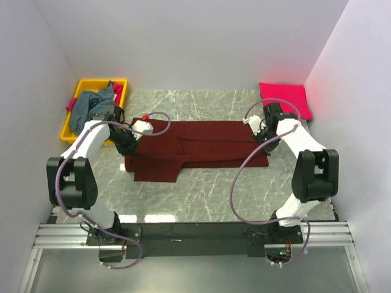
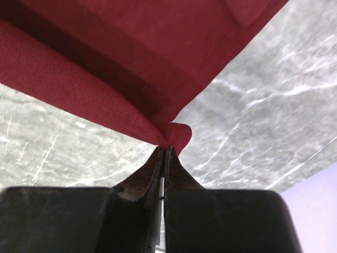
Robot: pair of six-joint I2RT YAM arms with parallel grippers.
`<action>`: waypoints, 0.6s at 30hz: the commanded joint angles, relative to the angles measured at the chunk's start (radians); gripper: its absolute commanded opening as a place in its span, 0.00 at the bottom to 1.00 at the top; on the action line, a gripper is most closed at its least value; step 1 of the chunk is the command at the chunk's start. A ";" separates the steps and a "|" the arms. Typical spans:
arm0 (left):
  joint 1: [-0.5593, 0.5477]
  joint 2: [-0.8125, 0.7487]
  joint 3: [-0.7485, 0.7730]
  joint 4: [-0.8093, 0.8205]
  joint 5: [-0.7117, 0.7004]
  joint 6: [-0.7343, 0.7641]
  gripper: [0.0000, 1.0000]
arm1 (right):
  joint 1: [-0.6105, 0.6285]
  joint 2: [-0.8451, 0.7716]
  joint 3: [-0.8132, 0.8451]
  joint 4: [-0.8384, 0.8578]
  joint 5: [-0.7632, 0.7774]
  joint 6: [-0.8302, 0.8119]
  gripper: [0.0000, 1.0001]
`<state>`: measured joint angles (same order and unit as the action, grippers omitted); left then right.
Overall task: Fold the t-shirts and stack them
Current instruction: Fold the tshirt
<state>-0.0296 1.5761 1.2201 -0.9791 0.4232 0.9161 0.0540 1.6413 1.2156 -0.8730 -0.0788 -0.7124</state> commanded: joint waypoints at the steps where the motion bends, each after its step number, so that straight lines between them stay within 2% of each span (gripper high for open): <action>1: 0.016 0.041 0.068 0.019 0.029 -0.022 0.01 | -0.011 0.037 0.084 -0.030 0.025 -0.010 0.00; 18: 0.023 0.209 0.199 0.054 0.038 -0.052 0.01 | -0.011 0.262 0.291 -0.035 0.050 0.001 0.00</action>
<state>-0.0132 1.7725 1.3697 -0.9436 0.4400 0.8745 0.0540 1.8870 1.4479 -0.9031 -0.0624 -0.7113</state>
